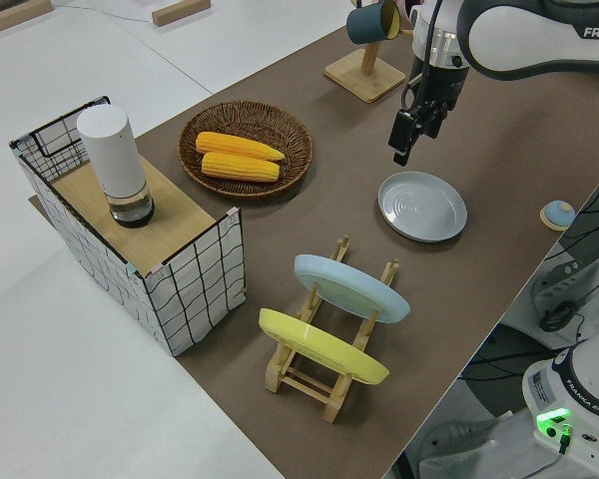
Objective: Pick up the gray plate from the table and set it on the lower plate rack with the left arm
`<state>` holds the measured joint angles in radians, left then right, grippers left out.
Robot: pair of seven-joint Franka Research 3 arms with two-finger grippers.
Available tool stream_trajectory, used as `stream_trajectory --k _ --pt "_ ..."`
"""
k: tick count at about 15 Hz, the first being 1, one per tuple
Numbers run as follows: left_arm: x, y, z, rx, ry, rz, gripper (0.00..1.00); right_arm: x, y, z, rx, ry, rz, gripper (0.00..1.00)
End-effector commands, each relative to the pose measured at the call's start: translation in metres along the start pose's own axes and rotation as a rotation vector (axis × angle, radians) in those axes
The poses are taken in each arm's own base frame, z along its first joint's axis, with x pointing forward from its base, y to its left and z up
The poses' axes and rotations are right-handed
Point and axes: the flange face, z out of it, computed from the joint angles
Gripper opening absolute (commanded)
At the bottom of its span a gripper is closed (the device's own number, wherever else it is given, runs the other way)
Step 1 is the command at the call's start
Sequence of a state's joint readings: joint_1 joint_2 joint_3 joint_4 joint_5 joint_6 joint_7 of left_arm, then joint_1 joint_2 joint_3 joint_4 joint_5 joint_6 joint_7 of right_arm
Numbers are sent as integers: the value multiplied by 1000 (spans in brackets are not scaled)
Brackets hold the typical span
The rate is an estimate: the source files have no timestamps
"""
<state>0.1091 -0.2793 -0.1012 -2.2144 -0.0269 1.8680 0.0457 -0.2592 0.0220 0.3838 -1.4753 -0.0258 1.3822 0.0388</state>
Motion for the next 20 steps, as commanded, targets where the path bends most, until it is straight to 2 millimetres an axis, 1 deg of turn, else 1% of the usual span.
stream_trajectory --k 1,3,6,9,12,13,16,20 --pt "-13 3 38 -17 49 -20 993 -2 2 -3 -6 -1 15 983" --pt "-17 2 60 -16 63 -24 993 -2 3 -3 -6 -3 17 983" --pt "-20 2 87 -14 82 -24 993 -2 2 -3 -6 -1 15 983" --pt "-23 7 111 -18 103 -18 993 -2 2 -3 -7 -3 15 983" --pt "-22 7 130 -23 97 -21 993 -2 2 -3 -6 -1 15 983" --pt "-20 10 141 -24 82 -14 993 -2 3 -3 -6 -1 17 983" --pt "-18 12 161 -27 50 -8 993 -2 3 -3 -6 -1 17 983" --pt "-19 12 180 -30 29 -10 993 -2 2 -3 -6 -1 15 983"
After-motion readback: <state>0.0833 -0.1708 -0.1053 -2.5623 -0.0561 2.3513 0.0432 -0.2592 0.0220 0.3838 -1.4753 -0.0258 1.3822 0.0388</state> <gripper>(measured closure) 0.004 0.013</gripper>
